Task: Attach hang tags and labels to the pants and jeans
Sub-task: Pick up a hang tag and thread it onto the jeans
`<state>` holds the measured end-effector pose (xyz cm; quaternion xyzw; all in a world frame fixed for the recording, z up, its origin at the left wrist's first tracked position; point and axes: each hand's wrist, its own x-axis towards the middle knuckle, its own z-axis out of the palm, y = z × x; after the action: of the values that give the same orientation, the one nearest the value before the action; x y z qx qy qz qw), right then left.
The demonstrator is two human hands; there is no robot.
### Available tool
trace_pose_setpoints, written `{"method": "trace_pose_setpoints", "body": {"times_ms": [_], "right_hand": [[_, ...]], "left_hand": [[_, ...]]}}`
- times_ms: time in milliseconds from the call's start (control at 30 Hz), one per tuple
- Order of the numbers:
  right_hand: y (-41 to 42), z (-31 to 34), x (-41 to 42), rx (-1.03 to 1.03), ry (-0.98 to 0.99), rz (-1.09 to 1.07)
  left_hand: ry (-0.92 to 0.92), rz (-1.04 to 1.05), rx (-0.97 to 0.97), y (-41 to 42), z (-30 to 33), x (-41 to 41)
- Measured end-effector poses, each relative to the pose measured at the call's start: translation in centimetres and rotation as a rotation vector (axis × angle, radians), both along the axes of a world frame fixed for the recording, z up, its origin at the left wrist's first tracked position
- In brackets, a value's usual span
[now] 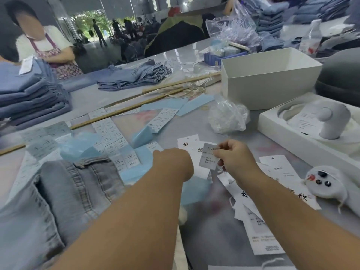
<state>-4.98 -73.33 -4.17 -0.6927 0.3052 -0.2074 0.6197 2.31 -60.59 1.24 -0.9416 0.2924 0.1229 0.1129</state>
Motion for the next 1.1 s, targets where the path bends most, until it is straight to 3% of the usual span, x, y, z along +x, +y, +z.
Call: {"method": "trace_pose_setpoints", "body": {"times_ms": [400, 1100], "right_hand": [[1.2, -1.2, 1.2, -0.064, 0.070, 0.034], [0.8, -1.5, 1.0, -0.242, 0.148, 0.054]], "left_hand": [[0.207, 0.202, -0.136, 0.2, -2.2, 0.7], [0.208, 0.238, -0.138, -0.3, -2.5, 0.2]]}}
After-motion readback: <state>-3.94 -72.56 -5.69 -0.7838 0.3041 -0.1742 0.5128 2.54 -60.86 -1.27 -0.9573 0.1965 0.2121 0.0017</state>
